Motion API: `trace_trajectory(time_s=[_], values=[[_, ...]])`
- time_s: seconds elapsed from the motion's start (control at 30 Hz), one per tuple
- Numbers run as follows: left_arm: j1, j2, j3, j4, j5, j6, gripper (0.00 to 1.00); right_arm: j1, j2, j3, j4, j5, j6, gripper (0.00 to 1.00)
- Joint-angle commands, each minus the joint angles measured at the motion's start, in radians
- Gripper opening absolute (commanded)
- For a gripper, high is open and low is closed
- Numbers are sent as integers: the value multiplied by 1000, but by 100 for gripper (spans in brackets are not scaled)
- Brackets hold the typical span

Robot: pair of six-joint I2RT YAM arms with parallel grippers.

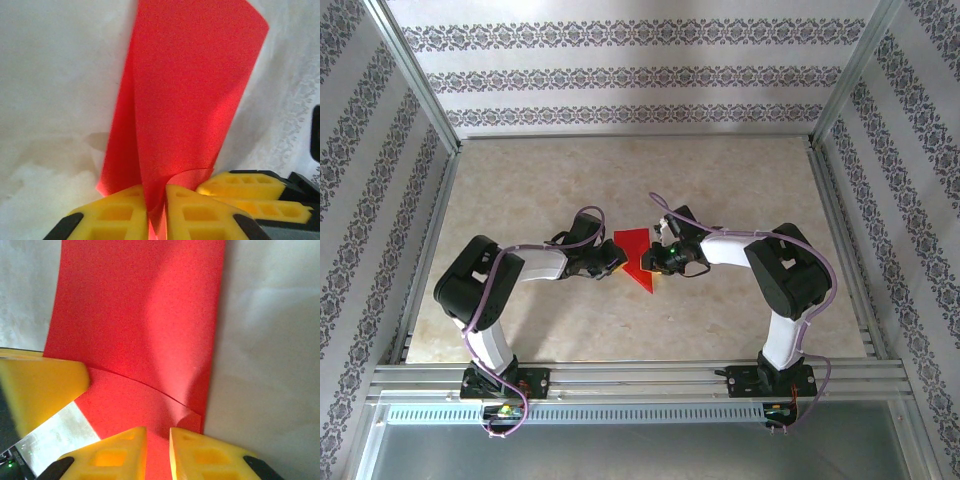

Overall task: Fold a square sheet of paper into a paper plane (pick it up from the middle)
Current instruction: Fourth fold the wing at the center of the table.

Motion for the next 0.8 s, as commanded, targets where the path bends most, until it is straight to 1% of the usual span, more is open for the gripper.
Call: trace_trajectory(time_s=[0.0,0.07,0.13,0.2,0.27,0.33,0.4,0.57,0.77], values=[[14,18,27,48,9,29,12,-31,-56,4,-22,34,-22,26],[14,18,34,47,4,27,10,-48,-103,6,-23,49,-49,31],[15,13,41,42,-7,24,10,-60,-158,-1,-25,93,-106,37],[15,7,44,46,-16,10,9,-58,-217,-20,-13,163,-180,44],[12,0,46,60,-24,-19,9,-48,-270,-51,12,254,-258,47],[11,-7,47,59,-40,-53,8,-30,-317,-91,57,339,-347,49],[9,-15,53,42,-60,-83,9,-7,-350,-129,108,392,-432,50],[-9,-32,115,-81,-124,-103,9,58,-377,-236,261,408,-612,50],[-28,-20,168,-152,-157,-134,9,153,-323,-255,302,465,-712,49]])
